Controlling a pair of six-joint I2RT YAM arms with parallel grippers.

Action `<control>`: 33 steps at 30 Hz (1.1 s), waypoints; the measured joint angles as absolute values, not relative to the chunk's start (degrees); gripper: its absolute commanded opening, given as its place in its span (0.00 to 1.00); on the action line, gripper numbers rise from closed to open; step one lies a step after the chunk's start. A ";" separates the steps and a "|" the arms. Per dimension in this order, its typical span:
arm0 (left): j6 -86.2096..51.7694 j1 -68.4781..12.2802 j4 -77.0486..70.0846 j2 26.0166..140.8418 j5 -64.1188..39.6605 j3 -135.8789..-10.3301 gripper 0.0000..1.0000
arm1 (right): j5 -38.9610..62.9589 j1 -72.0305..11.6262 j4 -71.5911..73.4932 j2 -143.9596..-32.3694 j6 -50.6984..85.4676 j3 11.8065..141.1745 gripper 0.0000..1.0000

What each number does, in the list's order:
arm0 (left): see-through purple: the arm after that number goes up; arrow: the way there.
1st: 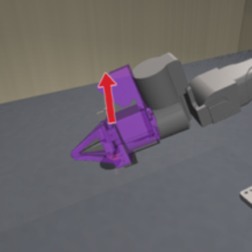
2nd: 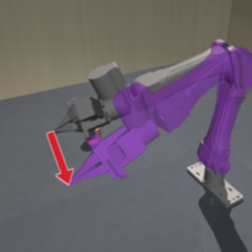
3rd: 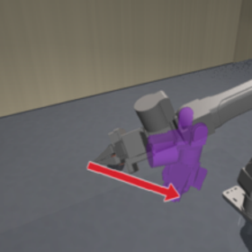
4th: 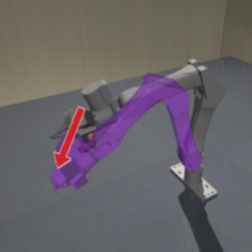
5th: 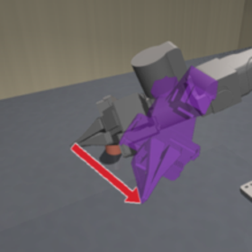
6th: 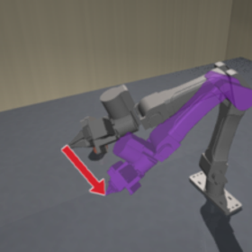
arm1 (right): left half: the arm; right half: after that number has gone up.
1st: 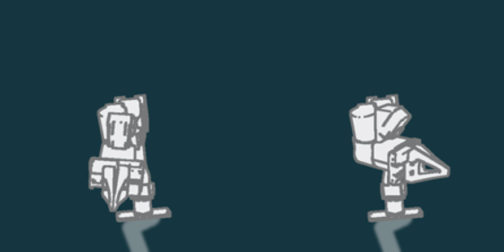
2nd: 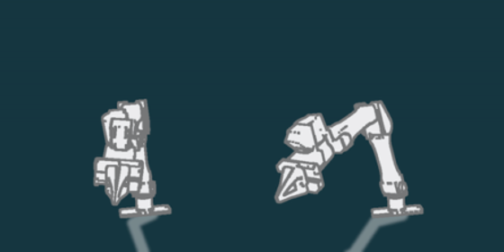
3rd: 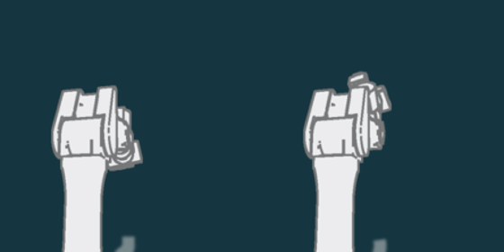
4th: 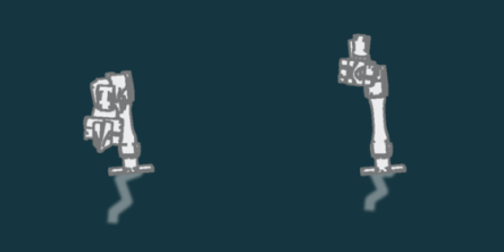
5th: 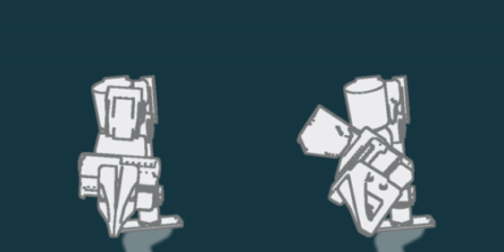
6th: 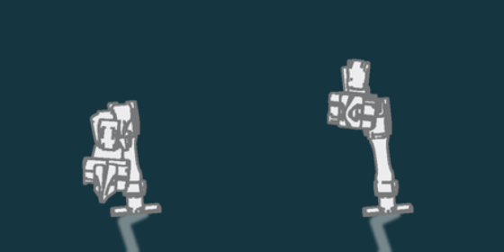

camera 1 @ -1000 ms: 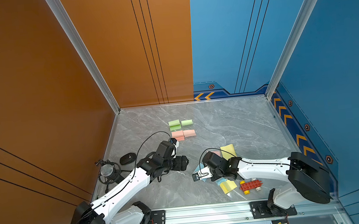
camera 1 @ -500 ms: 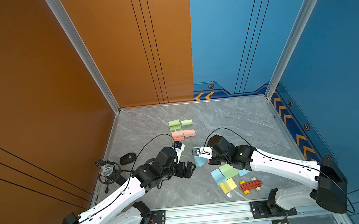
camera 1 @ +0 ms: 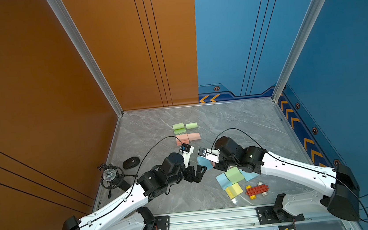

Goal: Tear off pages from different memo pads
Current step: Tear off the paper from the memo pad.

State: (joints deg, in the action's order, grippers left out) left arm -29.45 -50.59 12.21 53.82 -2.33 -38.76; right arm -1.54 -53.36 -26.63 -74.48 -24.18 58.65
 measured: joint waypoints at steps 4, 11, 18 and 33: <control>-30.76 -50.61 6.94 54.98 -2.15 -36.36 0.93 | 2.59 -52.64 -27.05 -73.56 -22.04 58.65 0.00; -31.81 -50.96 3.42 59.40 -1.98 -36.32 0.69 | 7.92 -51.29 -27.07 -72.34 -17.93 58.65 0.00; -31.81 -51.44 2.20 58.22 -1.02 -35.20 0.16 | 10.04 -50.81 -27.07 -72.20 -15.90 58.65 0.00; -34.20 -51.03 2.33 51.62 -0.82 -32.21 0.00 | 2.20 -48.82 -24.36 -71.42 -7.46 58.94 0.00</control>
